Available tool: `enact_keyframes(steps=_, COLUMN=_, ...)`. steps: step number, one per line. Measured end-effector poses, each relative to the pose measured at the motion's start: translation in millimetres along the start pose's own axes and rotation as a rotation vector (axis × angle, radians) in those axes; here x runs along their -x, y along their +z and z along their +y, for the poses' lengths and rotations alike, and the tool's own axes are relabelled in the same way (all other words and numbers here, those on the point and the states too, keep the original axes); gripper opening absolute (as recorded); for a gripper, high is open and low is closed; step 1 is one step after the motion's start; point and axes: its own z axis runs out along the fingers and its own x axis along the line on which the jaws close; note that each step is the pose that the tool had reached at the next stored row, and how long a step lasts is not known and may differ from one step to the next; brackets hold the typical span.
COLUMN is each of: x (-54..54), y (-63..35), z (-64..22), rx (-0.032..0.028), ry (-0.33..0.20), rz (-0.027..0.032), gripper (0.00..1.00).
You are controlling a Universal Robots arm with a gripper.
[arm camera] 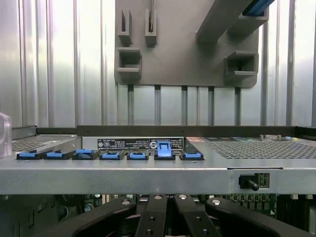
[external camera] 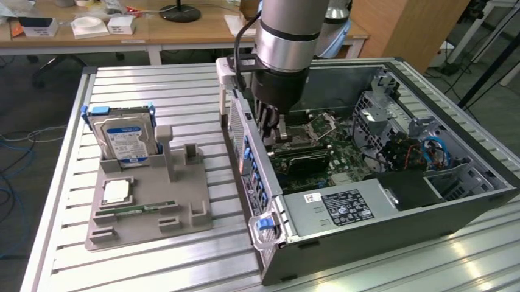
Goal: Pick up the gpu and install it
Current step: 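Press down on the gpu until it lock into place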
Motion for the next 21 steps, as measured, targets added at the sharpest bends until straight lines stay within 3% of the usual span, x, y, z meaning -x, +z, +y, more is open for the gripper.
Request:
enact_keyframes(steps=12, x=-0.2, y=5.7, z=0.5, rx=-0.0011, ry=0.000, rz=0.0006, gripper=0.11)
enact_keyframes(steps=14, x=0.0, y=4.6, z=0.4, rx=0.0000, ry=0.000, rz=0.0009, gripper=0.11)
enact_keyframes(steps=17, x=0.1, y=-0.4, z=0.5, rx=0.0020, ry=0.000, rz=-0.0032, gripper=0.11)
enact_keyframes(steps=21, x=-2.2, y=-2.8, z=0.5, rx=0.0050, ry=0.000, rz=0.0002, gripper=0.11)
